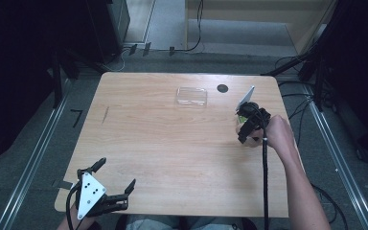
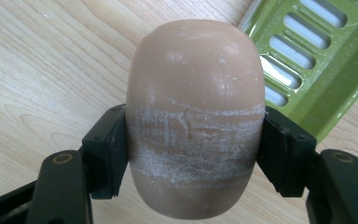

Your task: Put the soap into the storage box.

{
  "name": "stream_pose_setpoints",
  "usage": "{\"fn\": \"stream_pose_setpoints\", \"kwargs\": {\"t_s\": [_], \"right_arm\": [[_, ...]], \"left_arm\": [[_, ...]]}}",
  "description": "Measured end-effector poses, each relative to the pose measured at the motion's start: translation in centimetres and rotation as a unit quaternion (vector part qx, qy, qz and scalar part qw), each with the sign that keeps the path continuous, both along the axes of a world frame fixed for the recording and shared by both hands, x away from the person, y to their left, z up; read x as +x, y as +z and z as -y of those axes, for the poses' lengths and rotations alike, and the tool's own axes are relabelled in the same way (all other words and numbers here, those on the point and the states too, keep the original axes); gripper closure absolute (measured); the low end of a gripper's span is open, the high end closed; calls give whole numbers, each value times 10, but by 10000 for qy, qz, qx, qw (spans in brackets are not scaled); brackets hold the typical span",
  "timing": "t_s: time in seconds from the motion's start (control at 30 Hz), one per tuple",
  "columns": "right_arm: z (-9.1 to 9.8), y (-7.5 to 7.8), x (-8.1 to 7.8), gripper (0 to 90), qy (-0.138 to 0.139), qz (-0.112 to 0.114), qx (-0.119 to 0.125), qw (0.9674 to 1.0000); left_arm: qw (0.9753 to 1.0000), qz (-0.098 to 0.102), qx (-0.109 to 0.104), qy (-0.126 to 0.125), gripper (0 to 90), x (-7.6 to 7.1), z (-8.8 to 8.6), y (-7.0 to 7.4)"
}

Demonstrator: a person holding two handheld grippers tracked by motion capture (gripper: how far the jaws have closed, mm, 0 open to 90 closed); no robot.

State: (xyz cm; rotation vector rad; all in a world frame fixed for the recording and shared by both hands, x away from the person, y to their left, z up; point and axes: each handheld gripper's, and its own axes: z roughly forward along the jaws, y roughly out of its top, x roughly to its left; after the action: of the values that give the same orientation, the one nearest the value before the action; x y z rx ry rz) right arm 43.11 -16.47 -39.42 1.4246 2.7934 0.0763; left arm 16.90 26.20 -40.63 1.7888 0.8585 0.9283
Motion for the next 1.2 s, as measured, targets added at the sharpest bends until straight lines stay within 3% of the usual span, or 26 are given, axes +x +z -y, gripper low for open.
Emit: {"fn": "stream_pose_setpoints", "kwargs": {"t_s": [0.5, 1.2], "right_arm": [[13, 4, 9, 334, -245, 165, 106, 9995], [19, -2, 24, 333, -349, 162, 138, 9992]], "left_arm": [[10000, -6, 15, -1, 0, -1, 0, 0], [10000, 14, -6, 64, 0, -2, -2, 0]]}}
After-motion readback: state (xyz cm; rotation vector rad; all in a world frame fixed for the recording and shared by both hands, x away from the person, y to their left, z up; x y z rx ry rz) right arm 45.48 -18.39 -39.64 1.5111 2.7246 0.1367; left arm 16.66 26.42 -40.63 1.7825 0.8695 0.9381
